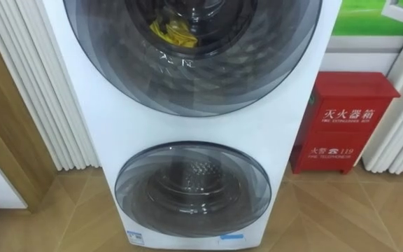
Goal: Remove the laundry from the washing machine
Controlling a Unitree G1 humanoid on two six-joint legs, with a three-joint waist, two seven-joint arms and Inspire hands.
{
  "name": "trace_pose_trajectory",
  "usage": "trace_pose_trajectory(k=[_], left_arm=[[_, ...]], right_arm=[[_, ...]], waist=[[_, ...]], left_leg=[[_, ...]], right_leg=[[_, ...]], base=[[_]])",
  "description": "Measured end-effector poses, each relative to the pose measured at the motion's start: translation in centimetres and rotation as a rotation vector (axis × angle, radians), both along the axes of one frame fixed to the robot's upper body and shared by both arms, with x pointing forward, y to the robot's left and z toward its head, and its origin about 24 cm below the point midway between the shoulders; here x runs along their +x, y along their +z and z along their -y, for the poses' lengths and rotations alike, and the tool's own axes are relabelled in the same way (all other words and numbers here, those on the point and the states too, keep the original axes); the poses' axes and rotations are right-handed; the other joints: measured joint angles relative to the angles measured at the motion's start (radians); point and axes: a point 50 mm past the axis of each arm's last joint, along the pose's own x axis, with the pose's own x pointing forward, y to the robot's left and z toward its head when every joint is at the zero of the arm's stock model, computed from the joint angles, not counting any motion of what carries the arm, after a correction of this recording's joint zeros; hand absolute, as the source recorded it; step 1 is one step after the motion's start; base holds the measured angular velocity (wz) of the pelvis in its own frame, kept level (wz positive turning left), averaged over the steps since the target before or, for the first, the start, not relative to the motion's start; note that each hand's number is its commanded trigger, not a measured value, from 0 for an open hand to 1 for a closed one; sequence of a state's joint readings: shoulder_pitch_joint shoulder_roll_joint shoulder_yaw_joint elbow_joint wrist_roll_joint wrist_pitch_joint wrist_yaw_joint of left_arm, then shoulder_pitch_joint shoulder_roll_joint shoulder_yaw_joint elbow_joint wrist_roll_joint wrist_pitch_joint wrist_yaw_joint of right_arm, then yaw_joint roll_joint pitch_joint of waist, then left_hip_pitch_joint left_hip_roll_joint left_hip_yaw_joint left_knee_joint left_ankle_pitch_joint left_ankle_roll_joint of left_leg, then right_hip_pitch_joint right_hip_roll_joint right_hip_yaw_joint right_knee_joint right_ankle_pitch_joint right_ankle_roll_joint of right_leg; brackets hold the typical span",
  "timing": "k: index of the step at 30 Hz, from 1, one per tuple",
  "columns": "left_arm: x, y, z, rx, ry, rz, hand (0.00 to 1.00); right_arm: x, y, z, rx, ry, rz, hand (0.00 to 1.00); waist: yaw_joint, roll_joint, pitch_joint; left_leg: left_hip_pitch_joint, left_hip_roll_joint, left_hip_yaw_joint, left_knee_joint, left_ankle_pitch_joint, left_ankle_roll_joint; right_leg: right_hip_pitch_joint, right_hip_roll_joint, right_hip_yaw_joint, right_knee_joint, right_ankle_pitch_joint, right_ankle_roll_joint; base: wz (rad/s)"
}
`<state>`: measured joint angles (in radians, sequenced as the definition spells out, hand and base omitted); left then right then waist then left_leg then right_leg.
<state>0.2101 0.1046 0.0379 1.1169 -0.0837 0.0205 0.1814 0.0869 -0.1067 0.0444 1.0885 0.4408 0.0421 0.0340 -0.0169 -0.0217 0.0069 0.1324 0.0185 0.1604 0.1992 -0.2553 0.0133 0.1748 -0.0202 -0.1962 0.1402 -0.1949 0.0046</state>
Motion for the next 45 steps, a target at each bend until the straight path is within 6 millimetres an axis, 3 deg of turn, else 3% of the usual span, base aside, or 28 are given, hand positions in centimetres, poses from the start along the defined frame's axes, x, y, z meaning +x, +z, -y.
trace_pose_trajectory(k=[2, 3, 5, 9, 14, 18, 23, 26, 29, 33, 36, 40, 45], left_arm=[[0.1, 0.1, -0.4, 0.01, -0.006, 0.005, 0.0], [0.2, 0.1, -0.4, 0.012, -0.006, 0.007, 0.0], [0.4, 0.2, -0.6, 0.014, -0.008, 0.017, 0.0], [0.4, 0.3, -1.1, 0.014, -0.023, 0.023, 0.0], [0.8, 0.6, -1.3, 0.013, -0.031, 0.04, 0.0], [0.9, 0.6, -1.5, 0.011, -0.046, 0.03, 0.0], [0.9, 0.7, -1.8, 0.014, -0.077, 0.016, 0.0], [0.8, 0.8, -2.0, 0.023, -0.093, 0.001, 0.0], [0.6, 0.8, -2.1, 0.028, -0.094, -0.009, 0.0], [0.8, 0.9, -2.3, 0.038, -0.103, -0.002, 0.0], [0.8, 1.0, -2.5, 0.042, -0.104, 0.0, 0.0], [0.5, 1.0, -2.7, 0.054, -0.124, -0.02, 0.0], [0.2, 1.0, -2.7, 0.058, -0.137, -0.041, 0.0]], right_arm=[[4.3, 1.7, -0.2, -0.029, 0.016, 0.164, 0.0], [5.4, 2.1, -0.2, -0.039, 0.023, 0.201, 0.0], [9.7, 4.5, -0.2, -0.078, 0.023, 0.349, 0.0], [14.2, 8.8, 0.5, -0.153, 0.031, 0.574, 0.0], [18.8, 14.0, 1.1, -0.22, 0.025, 0.775, 0.0], [20.9, 17.0, 1.9, -0.271, 0.021, 0.868, 0.0], [23.6, 22.4, 2.8, -0.322, -0.028, 1.04, 0.0], [24.4, 24.5, 3.6, -0.373, -0.064, 1.089, 0.0], [25.3, 26.6, 3.7, -0.437, -0.073, 1.141, 0.0], [25.8, 28.0, 4.2, -0.49, -0.105, 1.166, 0.0], [25.9, 28.2, 4.2, -0.521, -0.095, 1.159, 0.0], [26.2, 29.2, 4.5, -0.541, -0.086, 1.158, 0.0], [26.1, 30.3, 4.2, -0.55, -0.081, 1.165, 0.0]], waist=[[0.0, -0.01, 0.0076], [0.001, -0.012, 0.0073], [0.016, -0.019, 0.0063], [0.024, -0.032, -0.0027], [0.033, -0.043, -0.0035], [0.05, -0.046, -0.0043], [0.053, -0.053, -0.0056], [0.055, -0.059, -0.0085], [0.058, -0.064, -0.0055], [0.061, -0.073, -0.0002], [0.064, -0.079, -0.0037], [0.049, -0.08, -0.0051], [0.046, -0.081, -0.0055]], left_leg=[[0.0, 0.0, 0.001, 0.006, 0.001, 0.0], [-0.001, 0.0, 0.002, 0.007, 0.001, 0.0], [-0.004, -0.001, 0.003, 0.007, 0.003, 0.001], [-0.014, -0.006, -0.005, 0.007, 0.009, 0.004], [-0.018, -0.009, -0.01, 0.003, 0.011, 0.006], [-0.019, -0.011, -0.008, -0.009, 0.012, 0.009], [-0.017, -0.011, -0.017, -0.014, 0.014, 0.009], [-0.007, -0.011, -0.029, -0.016, 0.014, 0.009], [-0.001, -0.01, -0.029, -0.019, 0.014, 0.009], [-0.002, -0.01, -0.032, -0.019, 0.014, 0.009], [-0.009, -0.011, -0.032, -0.02, 0.014, 0.009], [-0.017, -0.013, -0.085, -0.022, 0.014, 0.009], [-0.02, -0.015, -0.116, -0.022, 0.014, 0.009]], right_leg=[[-0.002, 0.0, 0.001, -0.001, 0.0, 0.0], [-0.003, 0.0, 0.002, -0.001, 0.0, 0.0], [-0.011, -0.001, 0.005, 0.0, 0.0, 0.0], [-0.016, -0.006, -0.007, 0.001, 0.0, 0.0], [-0.028, -0.01, -0.007, 0.012, 0.0, 0.0], [-0.032, -0.01, -0.001, 0.013, 0.0, 0.001], [-0.03, -0.008, -0.002, 0.012, 0.0, 0.001], [-0.025, -0.007, -0.008, 0.012, 0.0, 0.001], [-0.019, -0.006, -0.008, 0.01, 0.0, 0.001], [-0.021, -0.006, -0.005, 0.011, 0.0, 0.001], [-0.032, -0.006, 0.001, 0.014, 0.0, 0.0], [-0.048, -0.005, -0.003, 0.031, 0.0, 0.001], [-0.054, -0.004, -0.009, 0.03, 0.0, 0.0]], base=[[0.0], [0.0], [-0.02], [0.11], [-0.01], [-0.05], [0.02], [0.09], [-0.06], [0.02], [-0.13], [-0.06], [-0.06]])
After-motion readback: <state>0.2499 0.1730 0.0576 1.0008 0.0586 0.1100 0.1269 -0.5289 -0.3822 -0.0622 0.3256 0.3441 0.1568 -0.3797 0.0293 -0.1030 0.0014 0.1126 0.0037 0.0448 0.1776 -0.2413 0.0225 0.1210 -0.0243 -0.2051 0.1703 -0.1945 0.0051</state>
